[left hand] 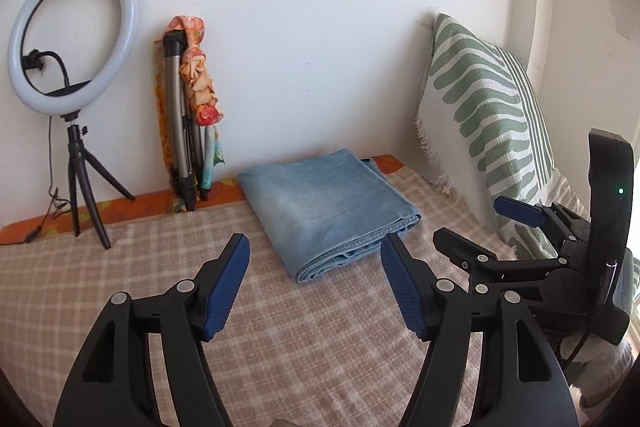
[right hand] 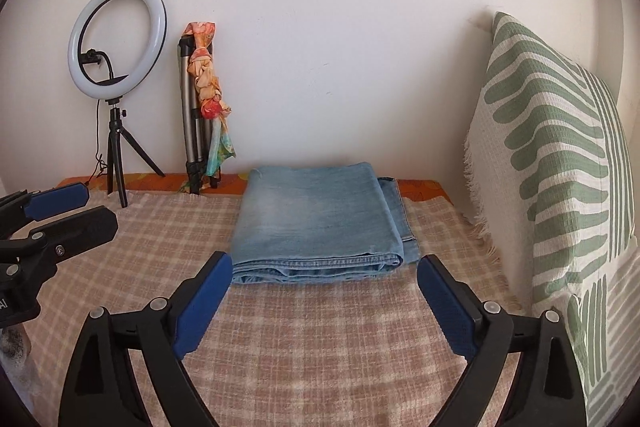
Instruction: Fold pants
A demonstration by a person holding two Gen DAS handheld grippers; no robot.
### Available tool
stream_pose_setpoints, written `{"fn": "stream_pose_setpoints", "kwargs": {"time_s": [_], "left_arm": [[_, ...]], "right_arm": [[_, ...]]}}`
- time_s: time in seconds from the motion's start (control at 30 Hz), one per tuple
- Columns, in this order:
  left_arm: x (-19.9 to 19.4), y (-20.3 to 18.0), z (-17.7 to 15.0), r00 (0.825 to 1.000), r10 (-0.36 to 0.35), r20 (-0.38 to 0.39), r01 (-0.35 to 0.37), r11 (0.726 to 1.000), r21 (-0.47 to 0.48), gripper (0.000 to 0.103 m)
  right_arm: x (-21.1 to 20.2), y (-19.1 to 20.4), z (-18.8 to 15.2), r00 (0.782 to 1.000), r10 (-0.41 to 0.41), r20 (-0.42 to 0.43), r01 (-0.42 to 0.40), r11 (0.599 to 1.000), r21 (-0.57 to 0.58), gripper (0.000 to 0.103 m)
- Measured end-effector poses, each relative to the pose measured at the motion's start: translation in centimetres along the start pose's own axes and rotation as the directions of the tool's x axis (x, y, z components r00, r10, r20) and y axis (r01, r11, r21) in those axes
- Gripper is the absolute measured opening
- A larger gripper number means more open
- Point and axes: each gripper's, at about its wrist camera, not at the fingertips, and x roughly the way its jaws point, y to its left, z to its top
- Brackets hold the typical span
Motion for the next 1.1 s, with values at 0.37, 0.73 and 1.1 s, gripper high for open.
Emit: {"fn": "stream_pose_setpoints", "kwargs": {"time_s": [0.37, 0.73, 1.1], "left_arm": [[-4.6, 1.3, -5.0, 0.998, 0.052, -0.04, -0.053, 0.998, -0.021, 0.075], [-6.4, 1.4, -7.5, 0.997, 0.08, -0.02, -0.08, 0.997, -0.008, 0.084], [-5.6, 1.2, -9.0, 0.994, 0.095, -0.063, -0.095, 0.995, -0.002, 0.085]], "right_arm": [[-3.8, 0.8, -5.5, 0.998, -0.057, 0.001, 0.057, 0.997, 0.05, 0.103], [-4.2, 0.6, -7.1, 0.997, -0.079, -0.005, 0.079, 0.993, 0.082, 0.103], [-3.7, 0.7, -7.5, 0.995, -0.098, -0.013, 0.099, 0.994, 0.052, 0.103]]}}
